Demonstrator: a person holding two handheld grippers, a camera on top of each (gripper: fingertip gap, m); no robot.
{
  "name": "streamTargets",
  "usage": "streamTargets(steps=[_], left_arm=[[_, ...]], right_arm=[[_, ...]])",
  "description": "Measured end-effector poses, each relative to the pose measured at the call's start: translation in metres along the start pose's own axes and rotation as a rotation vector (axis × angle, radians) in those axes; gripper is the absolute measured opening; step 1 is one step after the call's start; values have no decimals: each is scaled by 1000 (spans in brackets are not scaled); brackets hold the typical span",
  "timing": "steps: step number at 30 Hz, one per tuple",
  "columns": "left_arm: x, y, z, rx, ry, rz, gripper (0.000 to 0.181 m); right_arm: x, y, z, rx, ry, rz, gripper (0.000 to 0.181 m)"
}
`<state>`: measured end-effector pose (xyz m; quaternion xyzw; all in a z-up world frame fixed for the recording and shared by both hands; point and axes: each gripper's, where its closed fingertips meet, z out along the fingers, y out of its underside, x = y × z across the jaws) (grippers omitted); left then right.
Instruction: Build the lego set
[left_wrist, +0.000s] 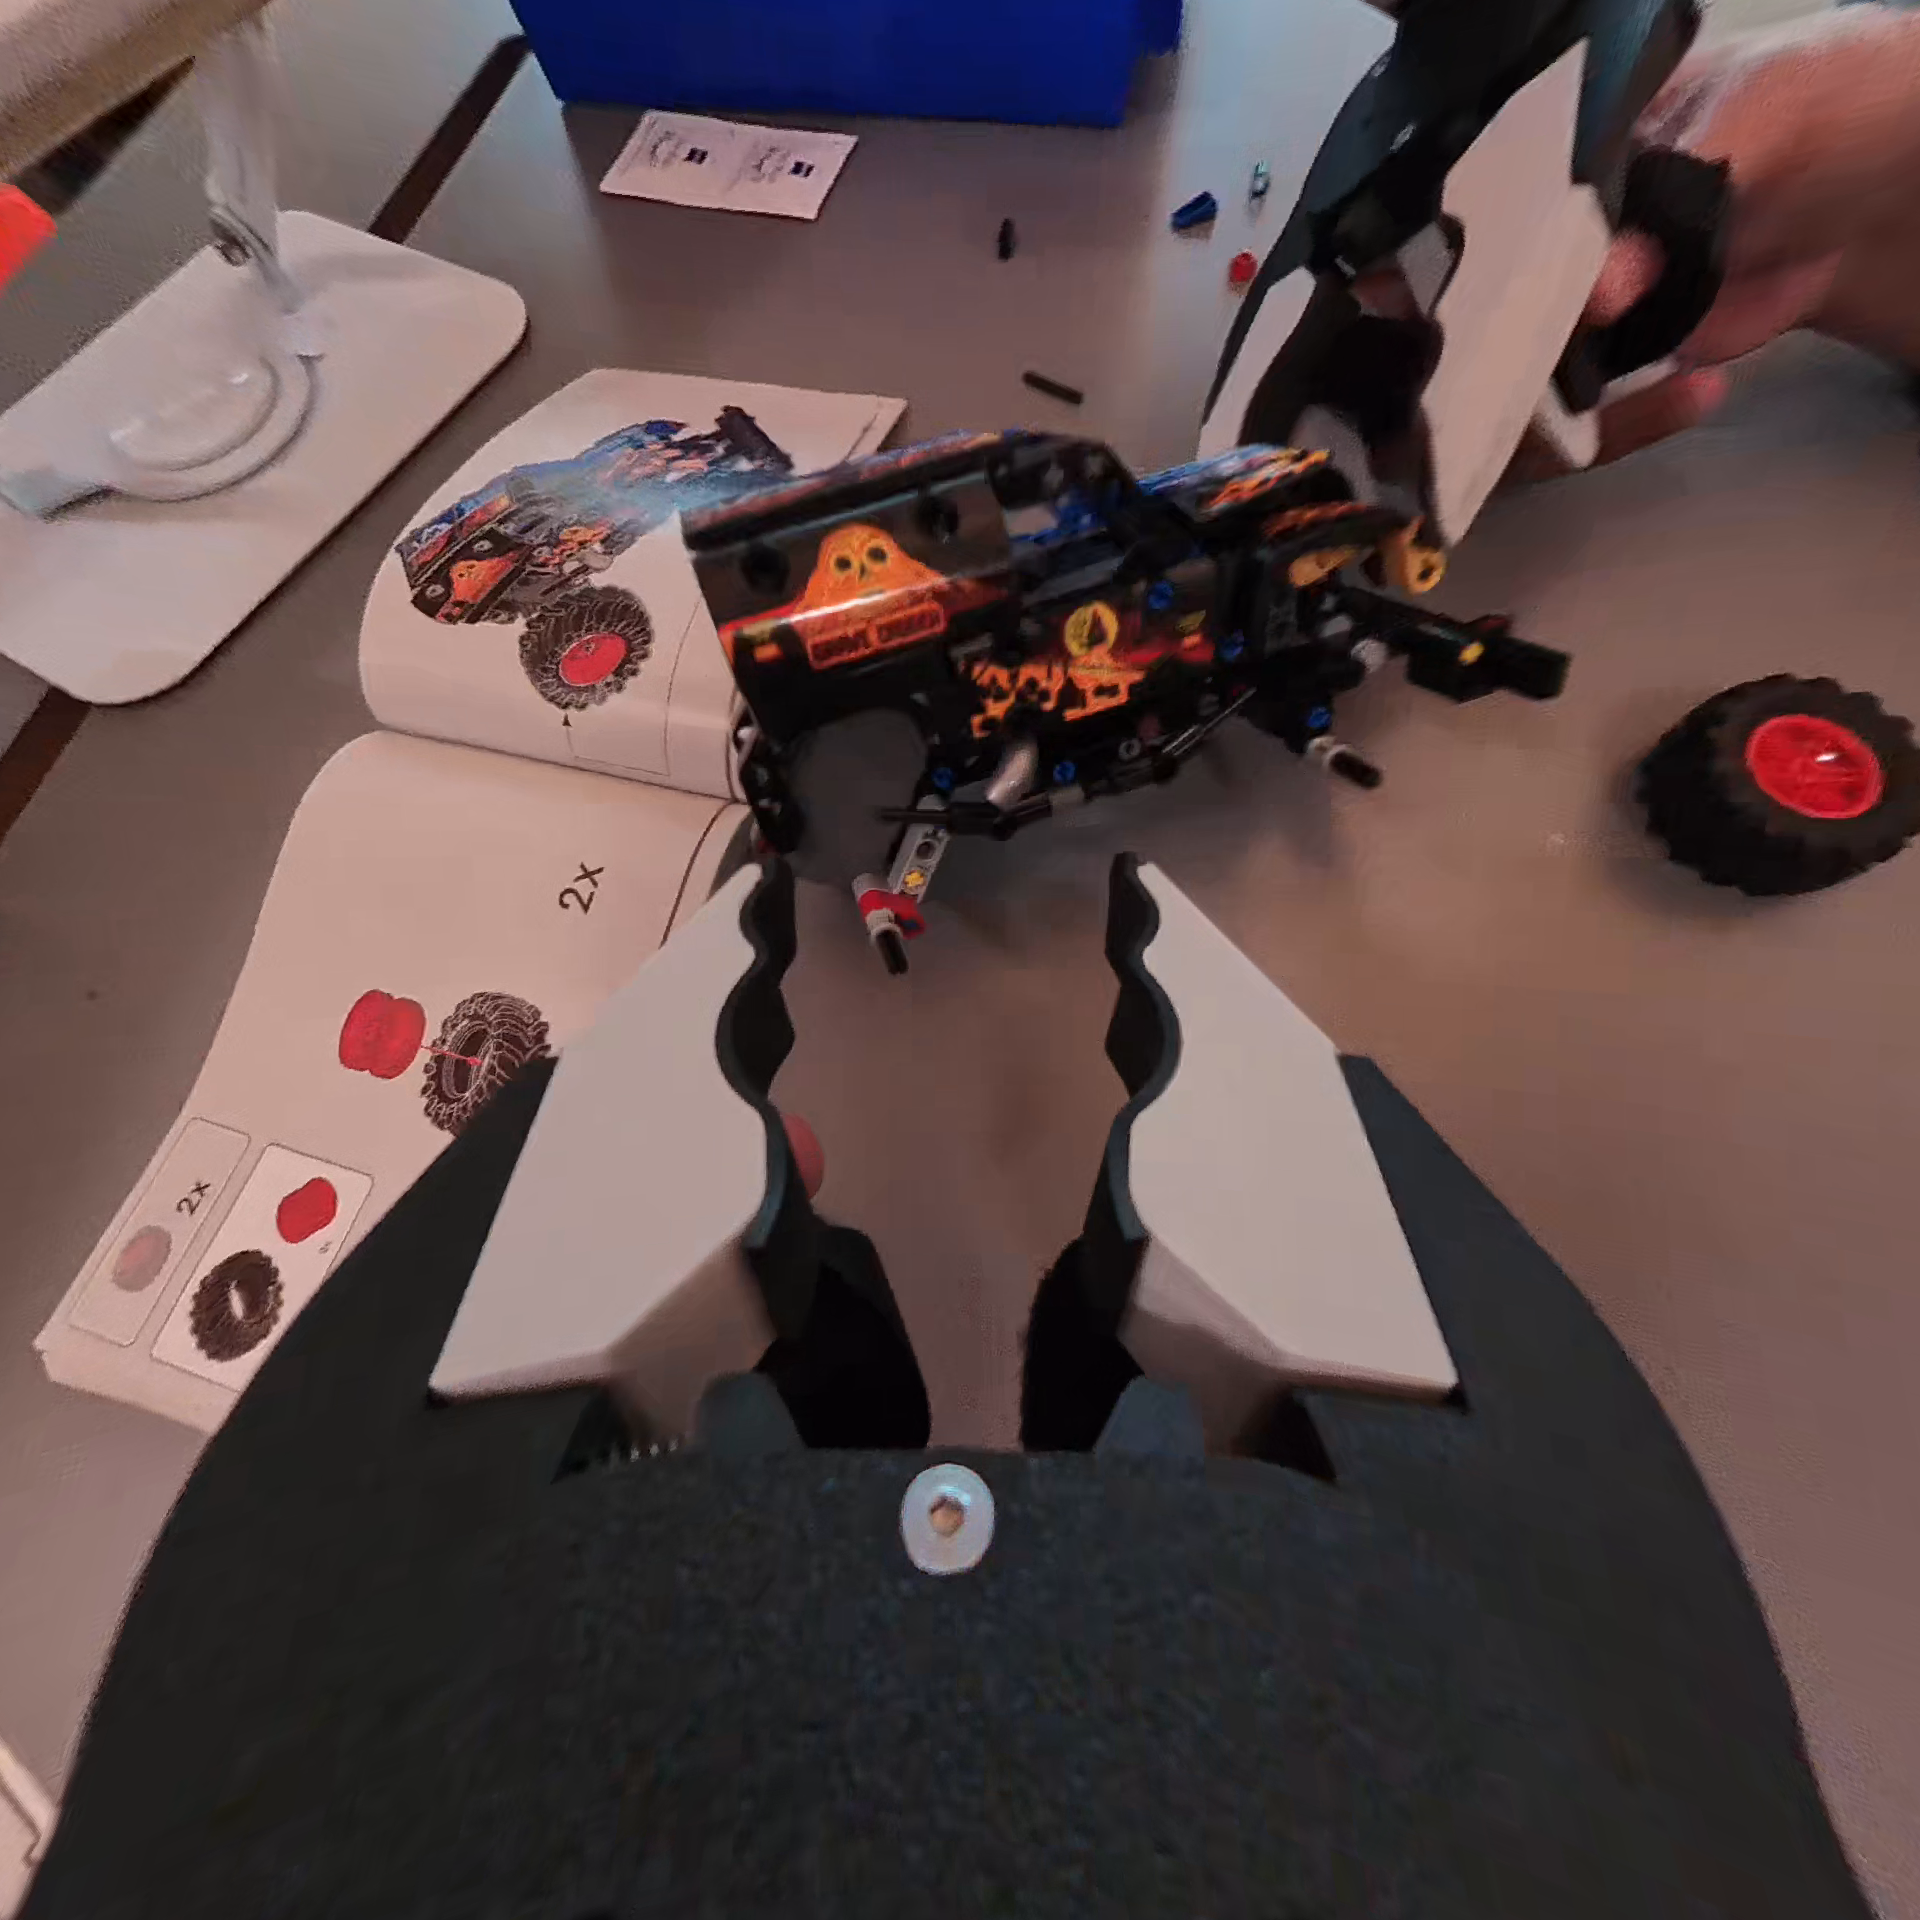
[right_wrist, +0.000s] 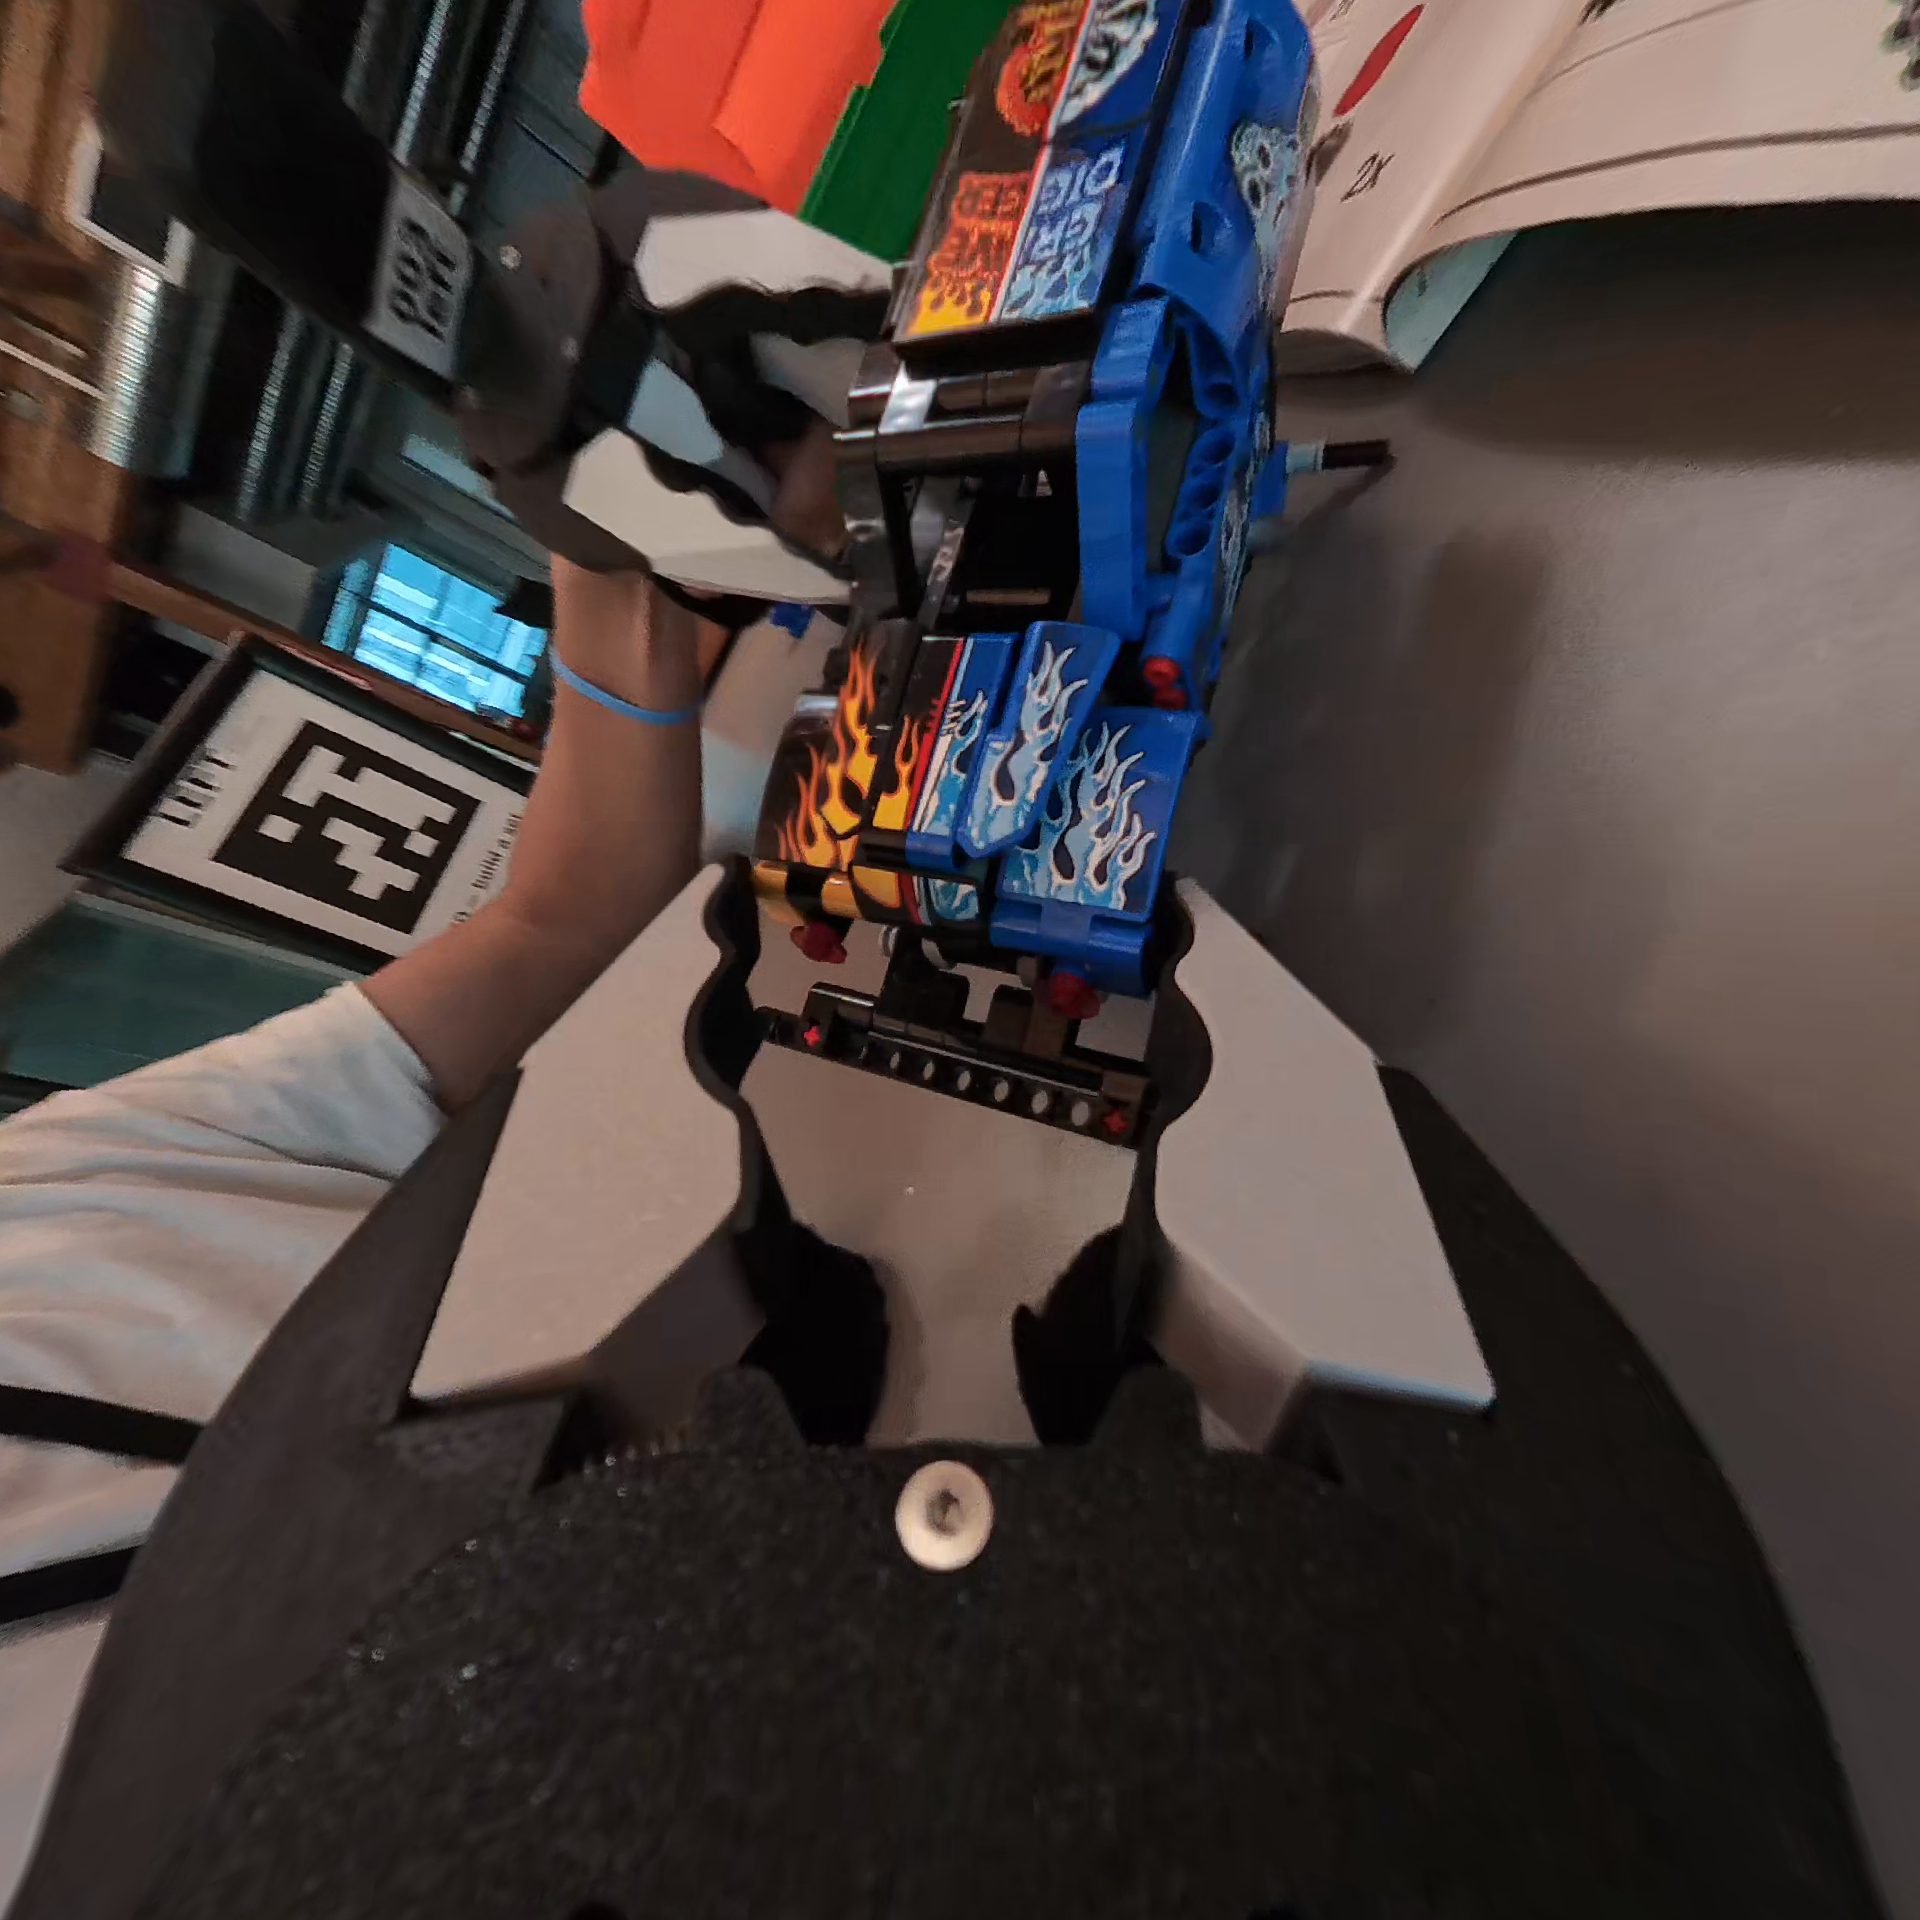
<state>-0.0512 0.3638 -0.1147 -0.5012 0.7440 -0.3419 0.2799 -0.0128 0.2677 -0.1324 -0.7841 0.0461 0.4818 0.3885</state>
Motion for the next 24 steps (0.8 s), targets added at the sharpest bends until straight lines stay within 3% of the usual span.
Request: streamTargets(steps=[3, 7, 9, 12, 13, 15, 19, 24], left_arm=[[-18, 17, 17, -48, -116, 7, 55], [-19, 31, 27, -92, -98, 21, 45], [-19, 25, 28, -51, -99, 35, 27], [-11, 15, 27, 7, -88, 64, 15], [-7, 15, 26, 11, -84, 84, 1], [-5, 17, 25, -7, -104, 98, 2], [-4, 21, 22, -28, -138, 110, 1], [0, 25, 9, -52, -122, 70, 7]], right_arm=[[-3, -2, 2, 11, -84, 72, 74], [-4, -2, 2, 16, -100, 88, 75], [-4, -2, 2, 6, -100, 79, 75], [-3, -2, 2, -8, -75, 20, 75], [-1, -3, 1, -5, -44, -22, 75], [3, -6, -3, 0, 4, -97, 68], [9, -11, -10, 0, 52, -129, 38], [7, -12, -11, 16, 168, -240, 51]])
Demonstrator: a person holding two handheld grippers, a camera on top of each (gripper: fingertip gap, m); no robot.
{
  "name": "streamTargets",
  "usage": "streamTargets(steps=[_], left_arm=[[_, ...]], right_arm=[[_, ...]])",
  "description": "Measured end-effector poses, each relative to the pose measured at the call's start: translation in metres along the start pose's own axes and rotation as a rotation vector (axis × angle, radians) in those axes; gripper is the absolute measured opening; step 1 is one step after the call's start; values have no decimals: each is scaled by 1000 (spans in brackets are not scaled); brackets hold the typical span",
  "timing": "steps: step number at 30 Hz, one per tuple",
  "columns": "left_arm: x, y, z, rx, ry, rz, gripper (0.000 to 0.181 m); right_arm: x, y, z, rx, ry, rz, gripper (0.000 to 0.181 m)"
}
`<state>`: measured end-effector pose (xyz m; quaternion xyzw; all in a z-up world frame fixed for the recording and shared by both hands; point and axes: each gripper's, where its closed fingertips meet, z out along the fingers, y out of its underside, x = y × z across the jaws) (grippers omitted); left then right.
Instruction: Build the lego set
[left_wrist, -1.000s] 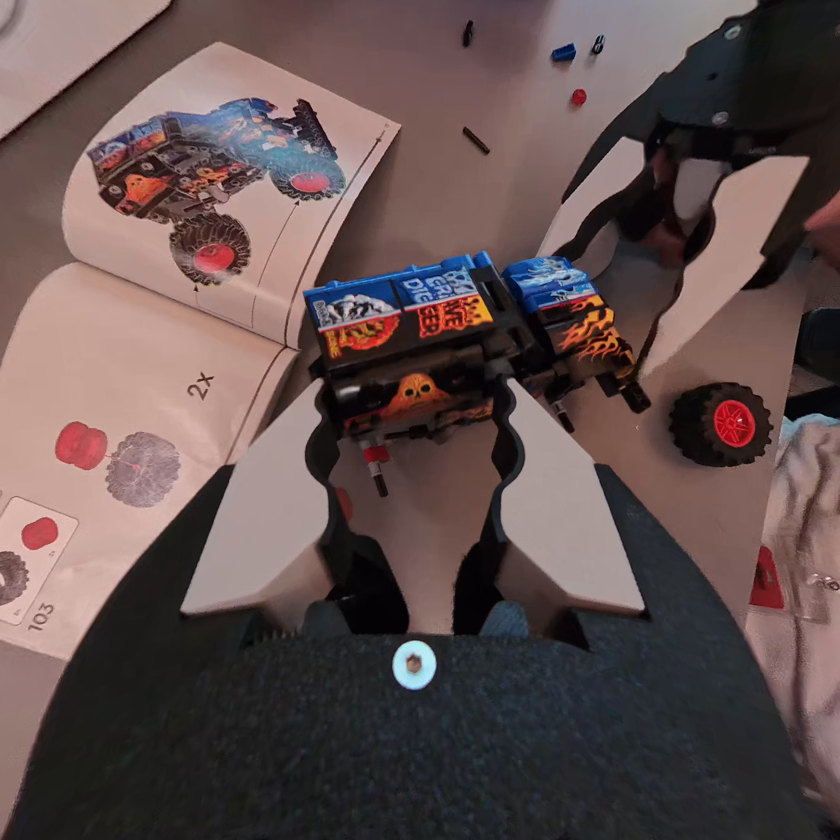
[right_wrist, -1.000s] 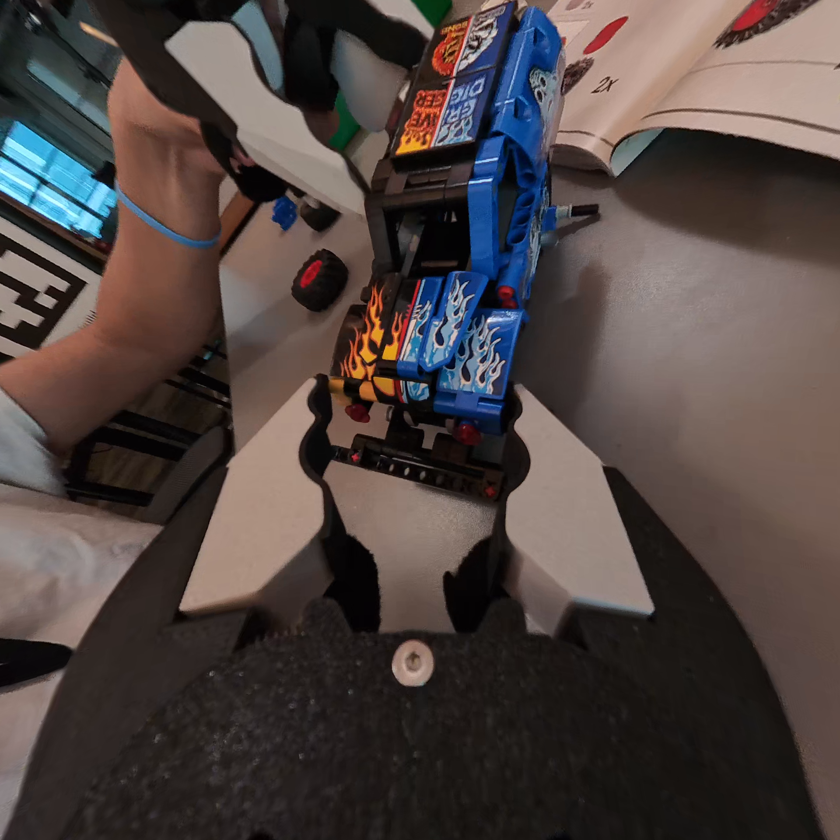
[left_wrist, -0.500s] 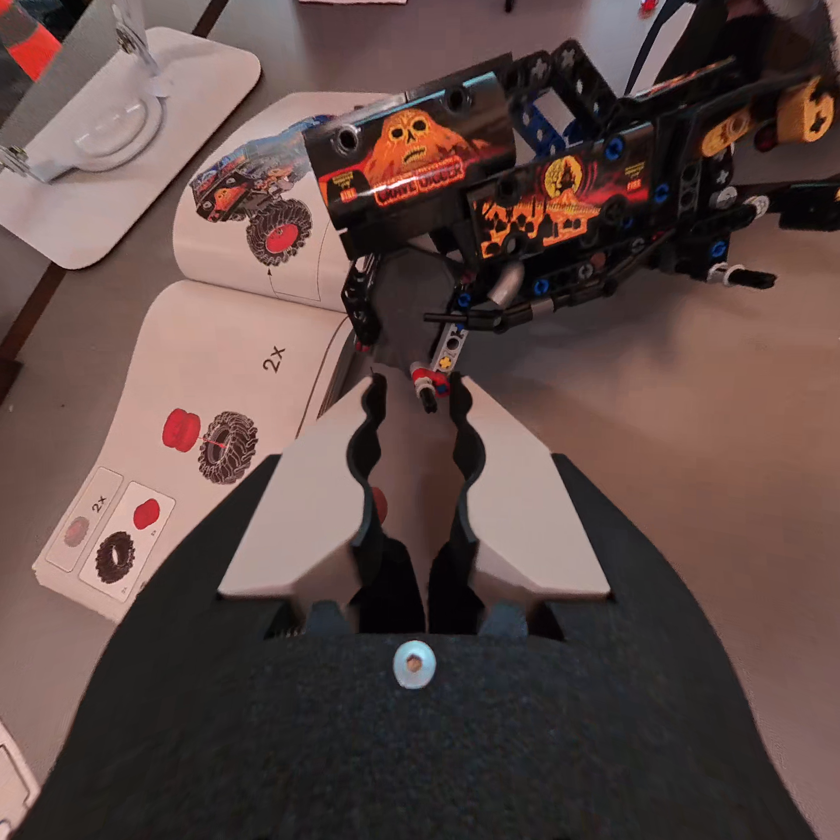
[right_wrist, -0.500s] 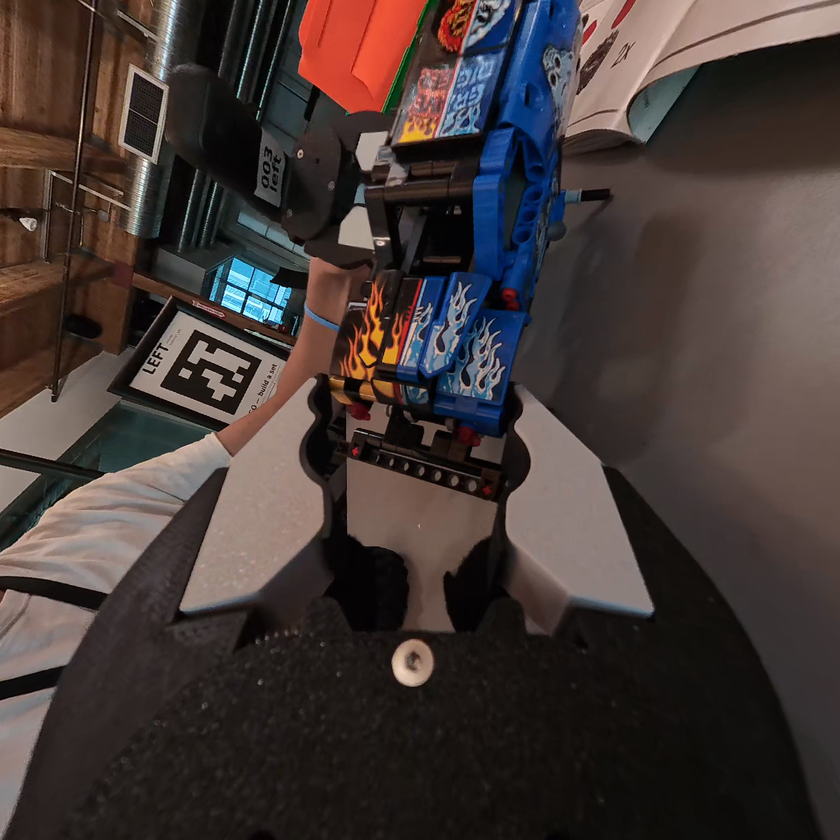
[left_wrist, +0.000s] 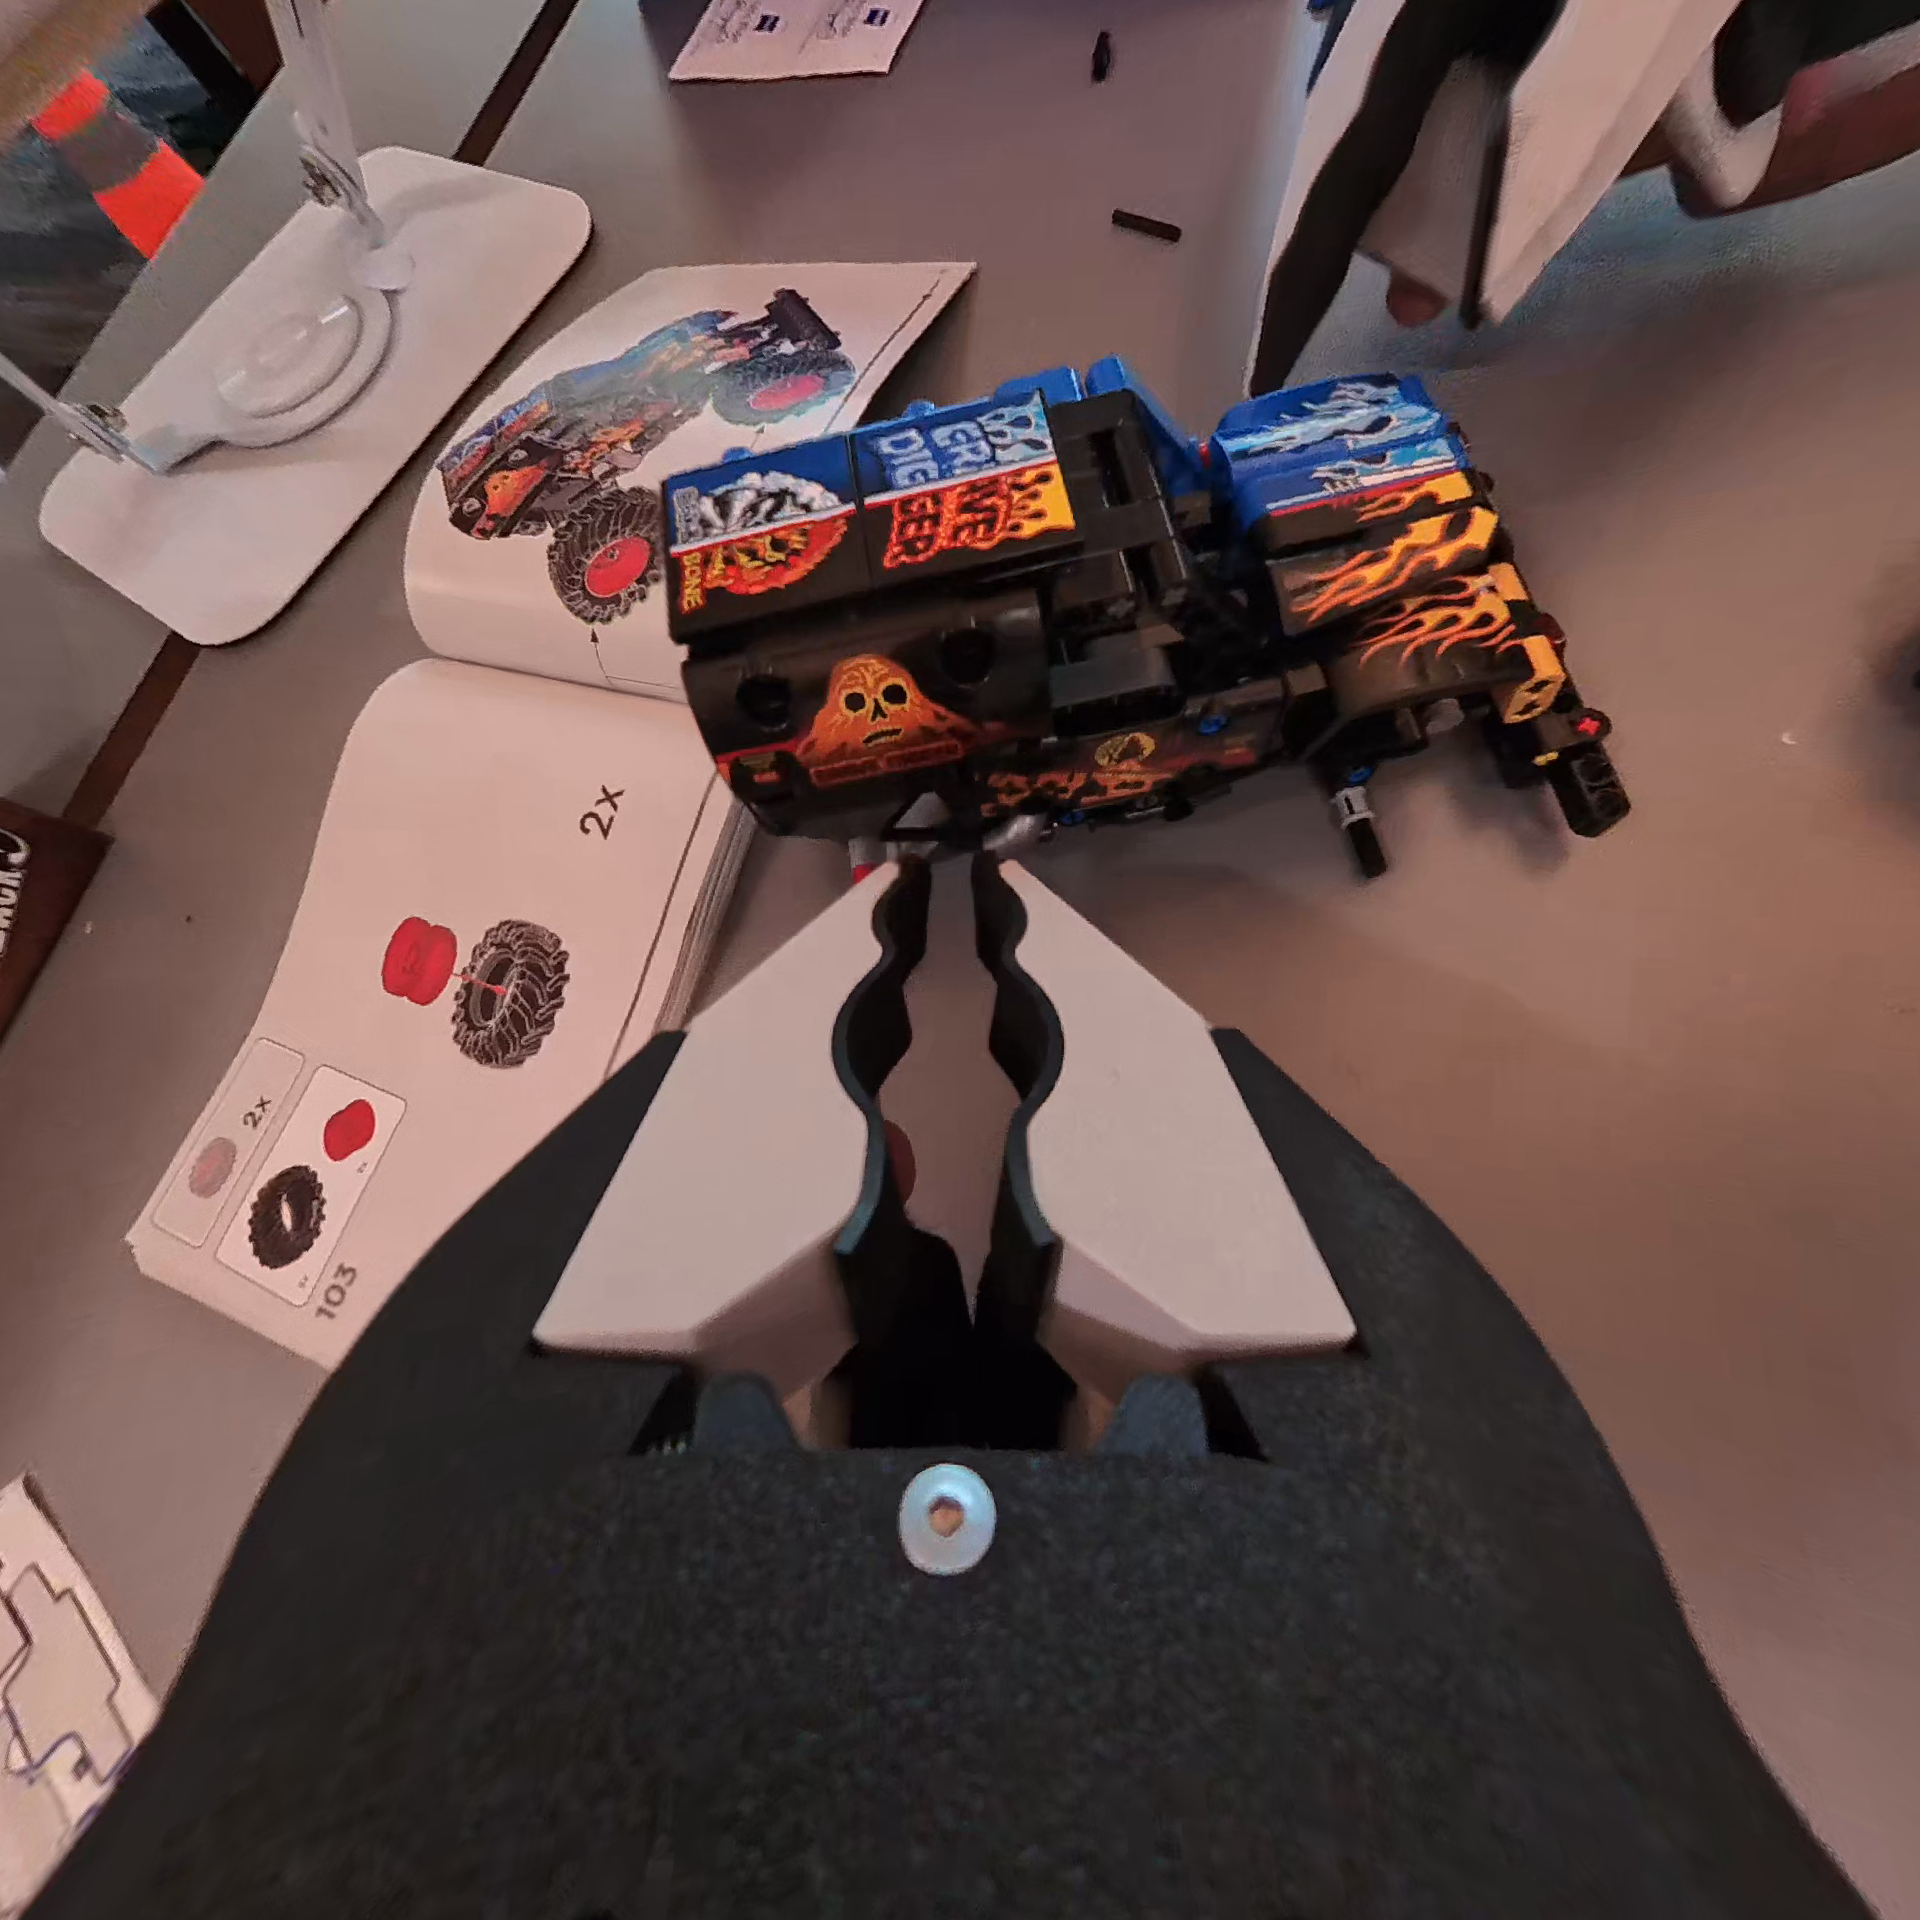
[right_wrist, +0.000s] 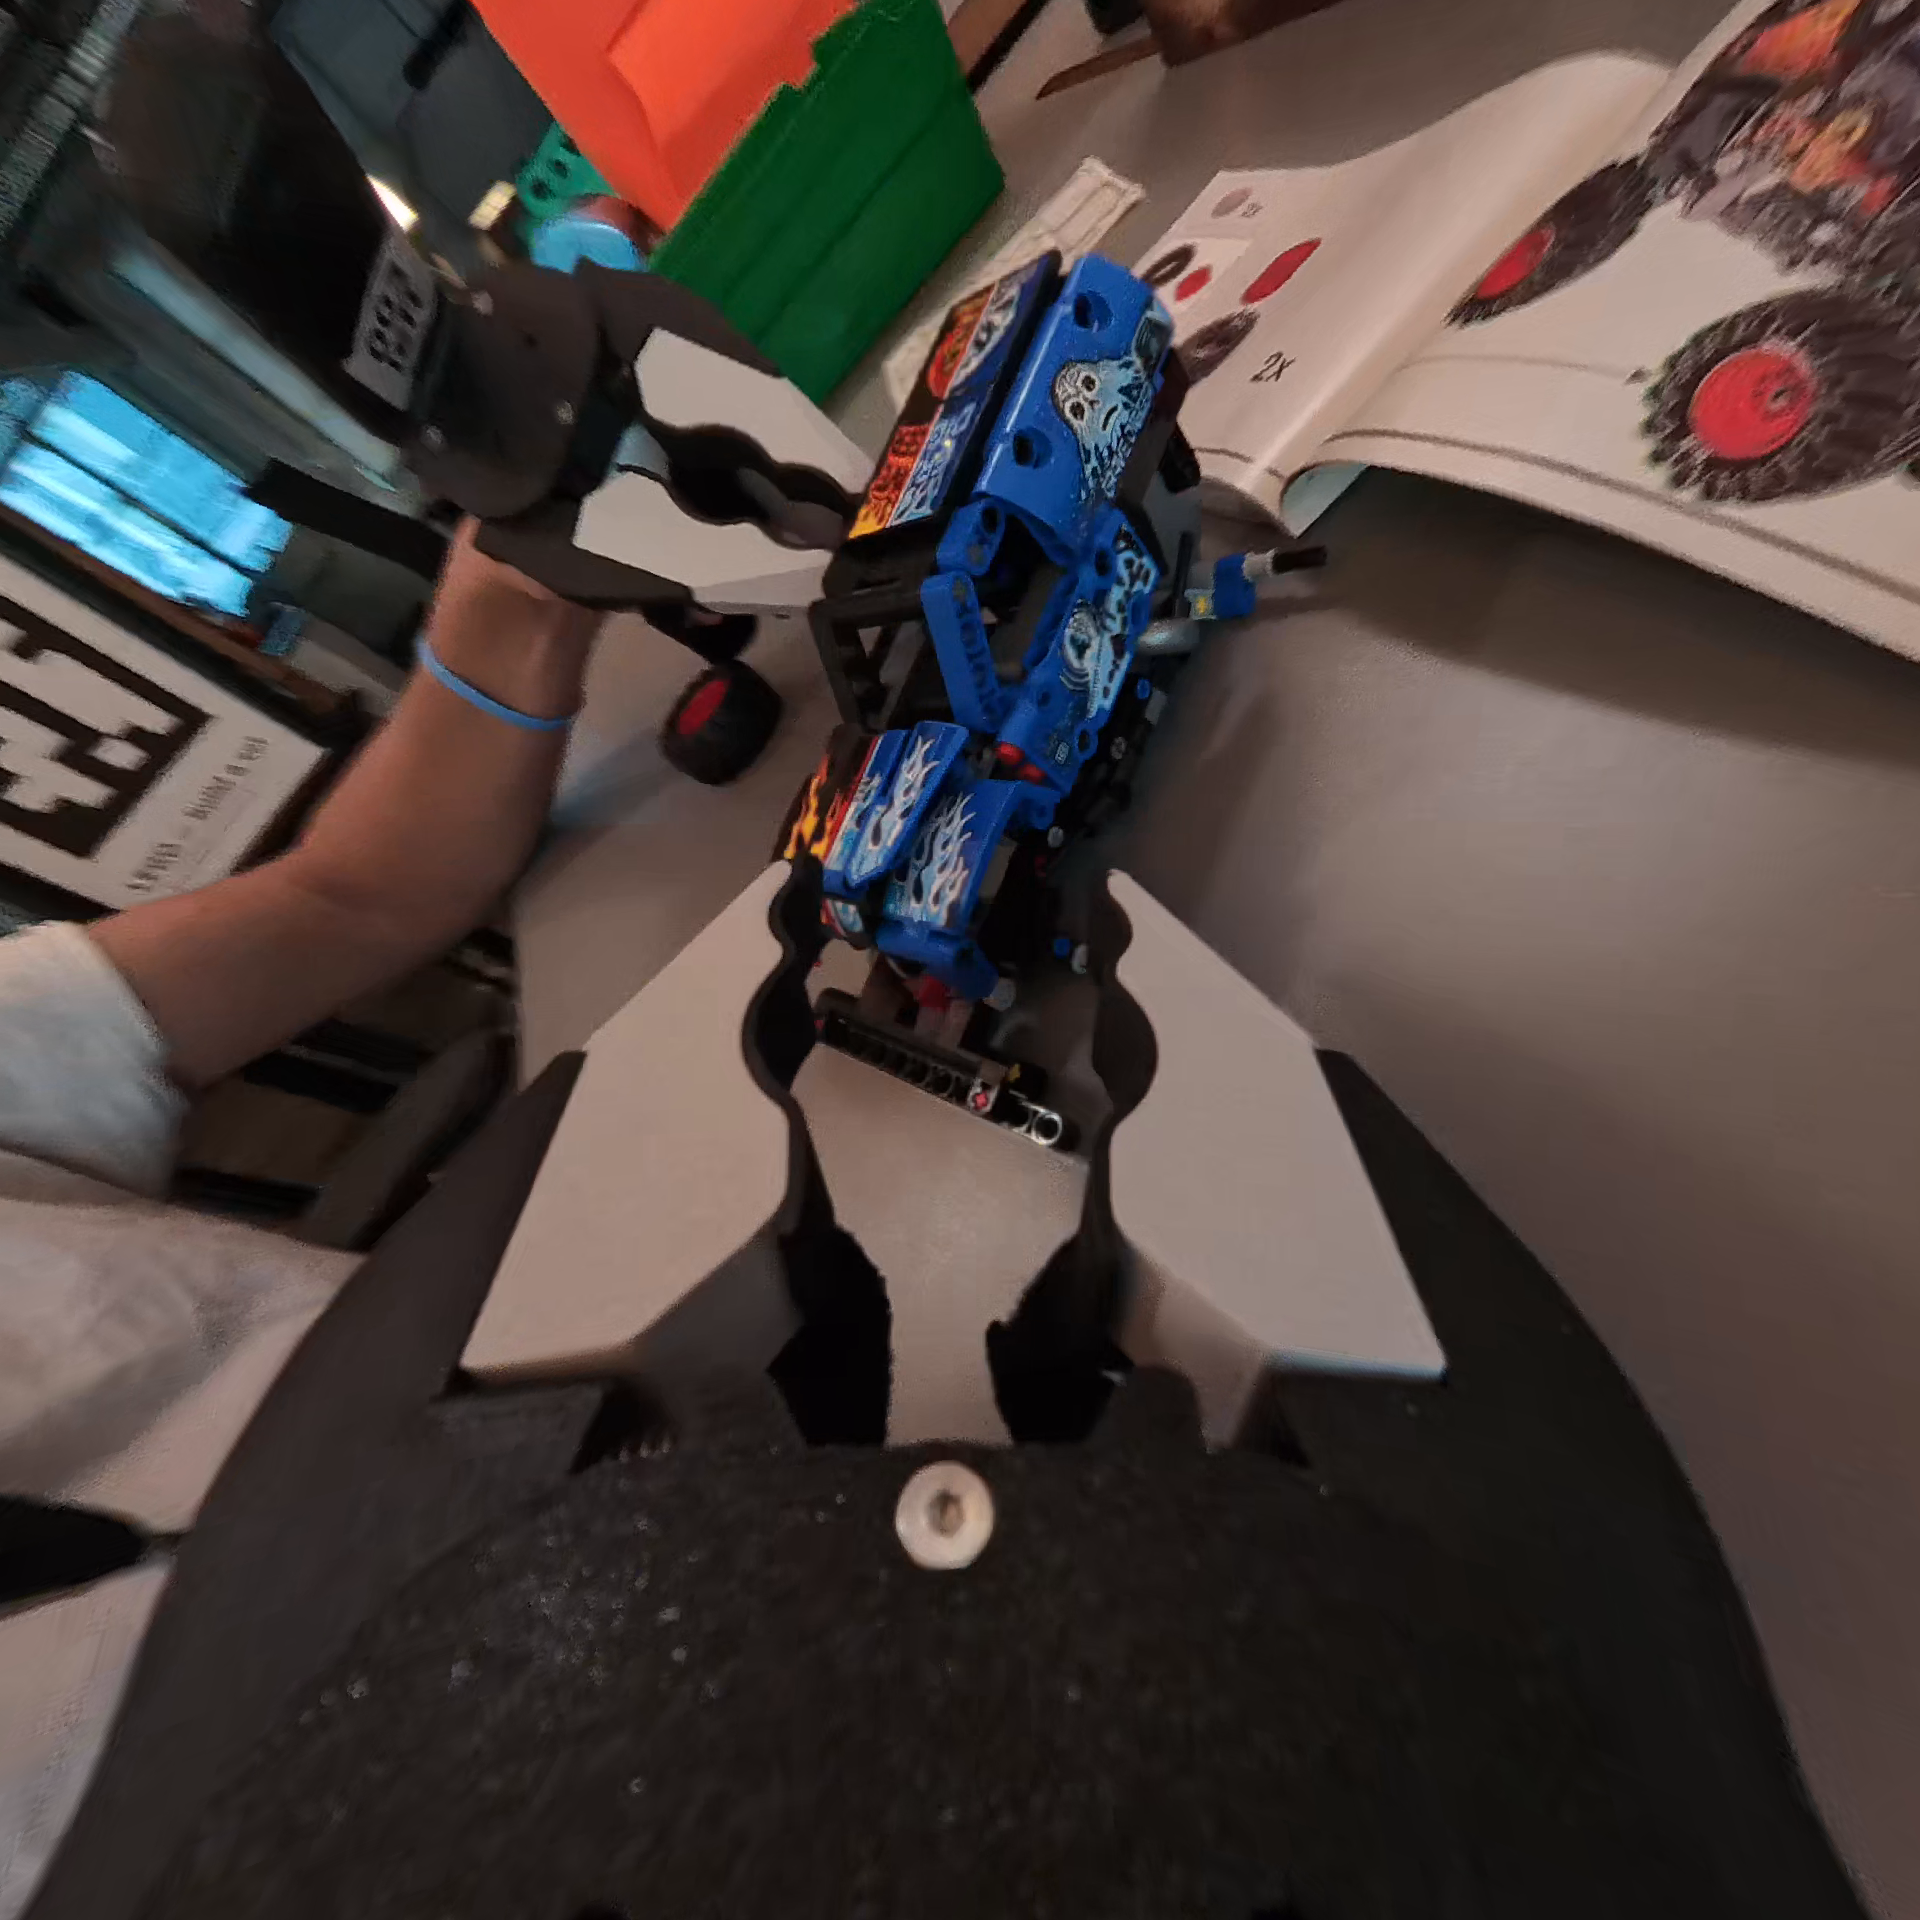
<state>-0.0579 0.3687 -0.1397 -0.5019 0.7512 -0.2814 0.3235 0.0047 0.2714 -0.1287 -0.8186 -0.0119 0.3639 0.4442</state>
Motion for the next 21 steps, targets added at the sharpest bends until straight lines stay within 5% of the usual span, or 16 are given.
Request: streamTargets(steps=[4, 6, 10, 14, 17, 21], left_arm=[[-17, 8, -8, -43, 42, -50, 32], [-17, 1, -3, -5, 174, -129, 59], [-17, -19, 14, 135, 398, -273, 102], [-7, -30, 30, 200, 462, -283, 89], [-13, -34, 39, 211, 366, -266, 85], [-6, -40, 21, 199, 368, -275, 78]], right_arm=[[-16, 7, -4, -30, 404, -272, 76], [-24, 19, 6, -76, 576, -366, 82], [-13, 23, 21, -130, 750, -425, 98], [11, 29, 32, -177, 748, -391, 102], [13, 27, 36, -137, 678, -378, 84], [-2, 22, 38, -63, 458, -271, 84]])
